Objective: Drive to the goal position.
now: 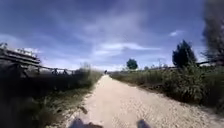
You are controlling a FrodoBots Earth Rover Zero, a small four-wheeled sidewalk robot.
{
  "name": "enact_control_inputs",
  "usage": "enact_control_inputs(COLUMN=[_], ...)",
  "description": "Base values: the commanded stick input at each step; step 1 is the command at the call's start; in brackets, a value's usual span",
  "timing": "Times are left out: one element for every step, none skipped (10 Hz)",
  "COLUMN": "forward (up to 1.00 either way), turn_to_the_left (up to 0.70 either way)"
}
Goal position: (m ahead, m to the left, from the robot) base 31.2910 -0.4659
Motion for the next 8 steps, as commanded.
enact_control_inputs(forward=[1.00,1.00,1.00,1.00,1.00,1.00,1.00,1.00], turn_to_the_left=[0.00,0.00,0.00,0.00,0.00,0.00,-0.10,-0.32])
